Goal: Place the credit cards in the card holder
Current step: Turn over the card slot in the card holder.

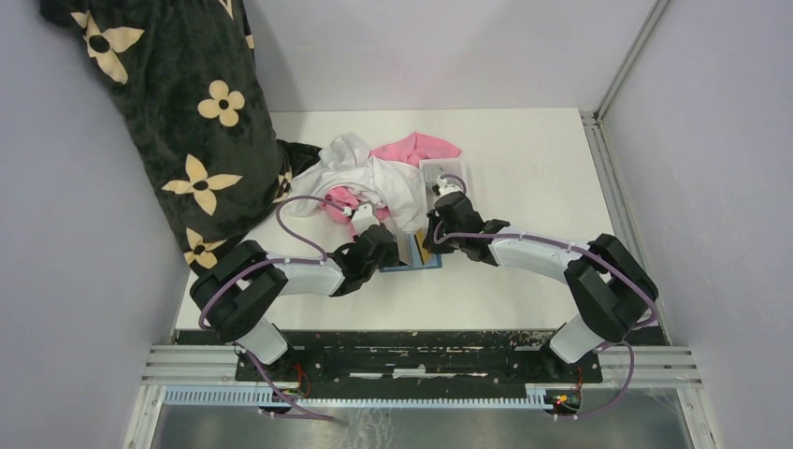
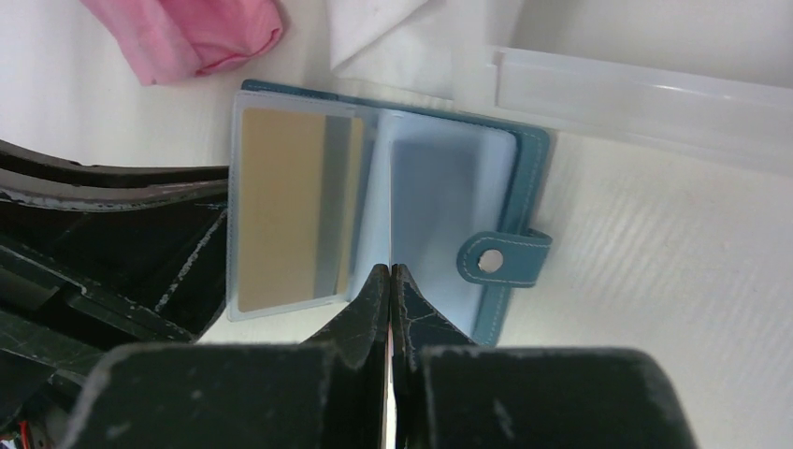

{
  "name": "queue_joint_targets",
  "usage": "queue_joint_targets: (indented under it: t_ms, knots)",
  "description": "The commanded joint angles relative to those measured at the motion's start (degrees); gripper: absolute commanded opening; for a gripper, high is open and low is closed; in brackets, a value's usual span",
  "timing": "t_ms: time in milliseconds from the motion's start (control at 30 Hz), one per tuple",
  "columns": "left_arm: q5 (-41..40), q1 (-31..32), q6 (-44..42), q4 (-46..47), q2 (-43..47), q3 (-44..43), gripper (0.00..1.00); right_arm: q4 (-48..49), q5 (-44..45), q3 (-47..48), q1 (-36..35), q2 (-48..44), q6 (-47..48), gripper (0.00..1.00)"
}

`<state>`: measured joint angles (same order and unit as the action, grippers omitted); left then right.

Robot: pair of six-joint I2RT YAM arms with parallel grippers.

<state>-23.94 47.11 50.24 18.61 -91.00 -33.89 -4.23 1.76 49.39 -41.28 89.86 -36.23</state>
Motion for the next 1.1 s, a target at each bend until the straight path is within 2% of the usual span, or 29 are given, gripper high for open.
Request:
queue_joint_targets:
  t_ms: [0,467,800,1067]
  knots:
    - [-2.6,0.1,1.1,-2.8,-1.2,1.5,0.30,3.8,1.1,4.0,-1.6,1.7,-0.8,0.01]
    - [-2.1,0.0,1.5,-1.5,-1.4,2.9,0.30,1.1,7.7,7.0,-6.2,7.7,-3.4,0.01]
    - [-3.4,0.1,2.2,-2.3,0.8,4.8,0.30,-3.7,18.2,6.9,-8.2,7.0,-3.0,0.01]
    - [-5.2,0.1,2.6,-3.9,3.2,5.3,0.32,-6.9,23.0,7.7,-8.8,6.4,-0.7,0.01]
